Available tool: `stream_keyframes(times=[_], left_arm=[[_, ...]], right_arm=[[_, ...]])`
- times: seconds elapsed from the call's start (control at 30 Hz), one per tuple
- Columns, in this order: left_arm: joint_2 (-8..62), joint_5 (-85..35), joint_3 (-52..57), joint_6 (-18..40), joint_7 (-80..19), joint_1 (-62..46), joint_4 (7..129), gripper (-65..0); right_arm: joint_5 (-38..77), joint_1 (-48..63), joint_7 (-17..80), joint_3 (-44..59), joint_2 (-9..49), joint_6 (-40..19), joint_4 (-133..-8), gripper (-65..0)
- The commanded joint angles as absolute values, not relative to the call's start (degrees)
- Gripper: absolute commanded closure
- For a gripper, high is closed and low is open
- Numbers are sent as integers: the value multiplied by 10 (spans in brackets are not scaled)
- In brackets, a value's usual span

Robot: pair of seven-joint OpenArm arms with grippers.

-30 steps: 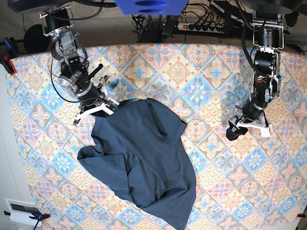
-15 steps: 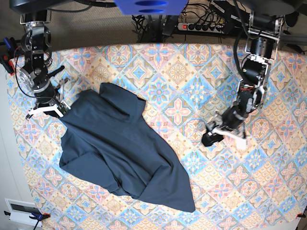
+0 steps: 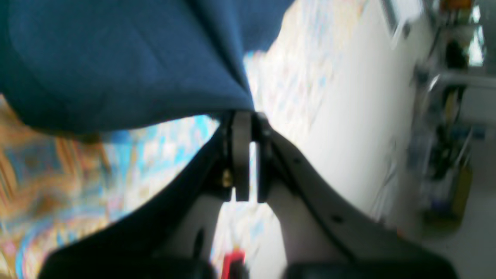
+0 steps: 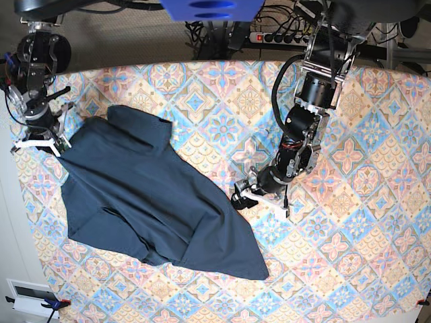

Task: Layout the t-shirt on the table in an organized manner, then fold the t-shirt properly
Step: 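Grasp the shirt side with the left gripper and drag it outward, then pull the shirt hem corner with the left gripper away from the right gripper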

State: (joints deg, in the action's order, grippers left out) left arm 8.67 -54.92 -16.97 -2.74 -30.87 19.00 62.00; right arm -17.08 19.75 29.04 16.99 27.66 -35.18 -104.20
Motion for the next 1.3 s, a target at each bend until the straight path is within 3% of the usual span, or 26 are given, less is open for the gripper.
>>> stream_keyframes(times=[0.0, 0.33, 0.4, 0.47, 0.5, 0.6, 0.77, 0.87, 1.13, 1.2, 1.27], left_arm=[[76, -554, -167, -21, -301, 211, 622, -358], [-10, -553, -171, -21, -303, 303, 422, -337], [-13, -552, -172, -21, -305, 304, 420, -240], [-11, -552, -172, -21, -305, 302, 425, -52], [-8, -552, -172, -21, -305, 301, 435, 0], [19, -556, -167, -21, -345, 268, 499, 0], [81, -557, -167, -22, -371, 150, 756, 0], [109, -557, -167, -22, -375, 92, 849, 0], [172, -557, -167, -22, -377, -17, 899, 0], [182, -562, -167, -22, -393, -20, 899, -60], [194, -589, -152, -27, -431, -19, 899, -176]], right_arm=[[-167, 188, 265, 176, 289, -343, -1053, -5], [-167, 195, 250, 172, 305, -343, -1061, -5], [-167, 195, 250, 172, 305, -343, -1063, -5], [-167, 194, 250, 172, 305, -343, -1063, -5], [-167, 193, 250, 172, 305, -343, -1063, -5], [-167, 191, 250, 172, 305, -343, -1060, -5], [-167, 190, 251, 175, 305, -343, -1054, -4], [-167, 190, 255, 175, 305, -343, -1037, -4], [-167, 181, 255, 172, 306, -343, -1005, -4], [-167, 169, 255, 172, 306, -343, -1006, -4], [-167, 167, 255, 171, 306, -343, -1005, -4]])
